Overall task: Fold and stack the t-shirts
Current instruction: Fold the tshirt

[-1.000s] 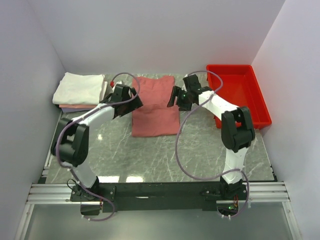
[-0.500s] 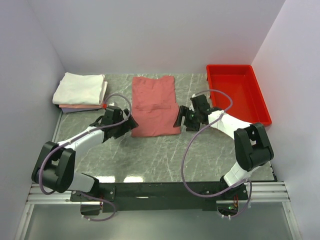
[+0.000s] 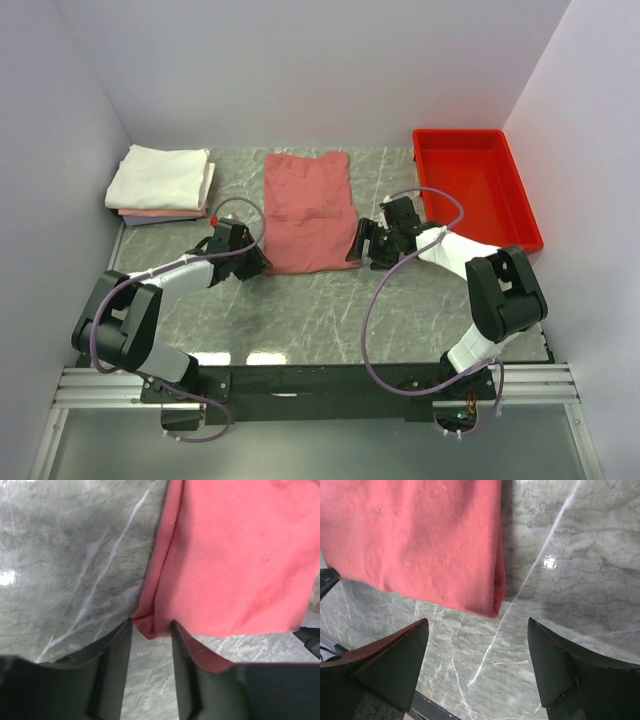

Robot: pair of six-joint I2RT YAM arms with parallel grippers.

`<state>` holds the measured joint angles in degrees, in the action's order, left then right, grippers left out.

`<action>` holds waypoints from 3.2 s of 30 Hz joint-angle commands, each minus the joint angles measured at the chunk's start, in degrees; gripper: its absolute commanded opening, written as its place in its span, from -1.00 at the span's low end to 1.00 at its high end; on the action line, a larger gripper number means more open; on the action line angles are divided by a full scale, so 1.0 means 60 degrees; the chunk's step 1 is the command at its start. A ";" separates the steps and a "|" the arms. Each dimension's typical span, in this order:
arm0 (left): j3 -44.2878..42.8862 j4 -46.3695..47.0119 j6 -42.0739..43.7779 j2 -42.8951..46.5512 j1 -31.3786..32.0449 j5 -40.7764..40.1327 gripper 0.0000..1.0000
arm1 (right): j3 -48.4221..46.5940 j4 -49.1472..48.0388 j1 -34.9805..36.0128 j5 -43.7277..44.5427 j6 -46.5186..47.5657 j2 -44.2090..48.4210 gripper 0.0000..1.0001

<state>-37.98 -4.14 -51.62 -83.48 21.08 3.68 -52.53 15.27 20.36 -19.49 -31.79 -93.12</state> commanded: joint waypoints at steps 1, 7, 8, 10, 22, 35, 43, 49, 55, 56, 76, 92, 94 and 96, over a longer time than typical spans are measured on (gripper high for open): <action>0.0133 0.0441 -0.0040 -0.0075 0.0046 0.0148 -0.18 | 0.0157 -0.0449 0.0049 -0.0151 -0.0092 0.0271 0.72; 0.0147 0.0353 -0.0025 -0.0426 0.0061 -0.0057 -0.47 | 0.0215 -0.0493 0.0049 -0.0122 -0.0107 0.0256 0.69; 0.0162 0.0382 -0.0025 -0.0471 0.0061 -0.0057 -0.51 | 0.0215 -0.0479 0.0049 -0.0122 -0.0121 0.0286 0.69; 0.0221 0.0485 -0.0025 -0.0602 0.0061 -0.0057 -0.80 | 0.0215 -0.0479 0.0049 -0.0107 -0.0107 0.0286 0.68; 0.0309 0.0588 -0.0011 -0.0706 0.0061 -0.0043 -0.99 | -0.0106 -0.0684 0.0151 0.0142 -0.0414 -0.0299 0.55; 0.0382 0.0617 0.0019 -0.0574 0.0061 -0.0160 -0.99 | -0.0472 -0.0934 0.0225 0.0596 -0.0400 -0.1398 -0.09; 0.0879 0.0617 -0.0318 0.0112 0.0105 -0.0277 -0.99 | 0.0098 -0.0861 0.0254 0.0406 -0.0166 -0.0770 -1.00; 0.1597 0.0457 -0.0523 0.1255 0.0324 -0.0584 -0.99 | 0.0669 -0.0758 0.0327 0.0055 -0.0004 0.0167 -1.00; 0.2505 0.0106 -0.1108 0.2572 0.0660 -0.0584 -0.99 | 0.1445 -0.0656 0.0766 -0.0122 -0.0063 0.0973 -1.00; 0.2608 -0.0055 -0.1211 0.2808 0.0763 -0.0585 -0.99 | 0.1663 -0.0626 0.0854 -0.0093 -0.0121 0.1061 -1.00; 0.3473 -0.5988 -0.4273 1.0836 0.2214 -0.0806 -0.99 | 0.3219 0.1585 0.3271 -0.0034 -0.1512 0.5192 -1.00; -0.0173 -0.8889 -0.3776 1.0970 0.2214 -0.1200 -0.99 | 0.1637 0.4618 0.3360 -0.1264 -0.1030 0.6628 -1.00; -0.0277 -0.8934 -0.3615 1.0809 0.2214 -0.1112 -0.99 | 0.1476 0.4852 0.3374 -0.1425 -0.0913 0.6687 -1.00; -0.0321 -0.8832 -0.3483 1.0648 0.2214 -0.0952 -0.99 | 0.1359 0.4970 0.3374 -0.1658 -0.0796 0.6658 -1.00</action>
<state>-37.78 -54.85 -74.85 -18.20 34.35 -1.54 -41.63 39.35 40.27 -26.65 -39.00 -53.89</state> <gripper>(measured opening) 0.015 0.011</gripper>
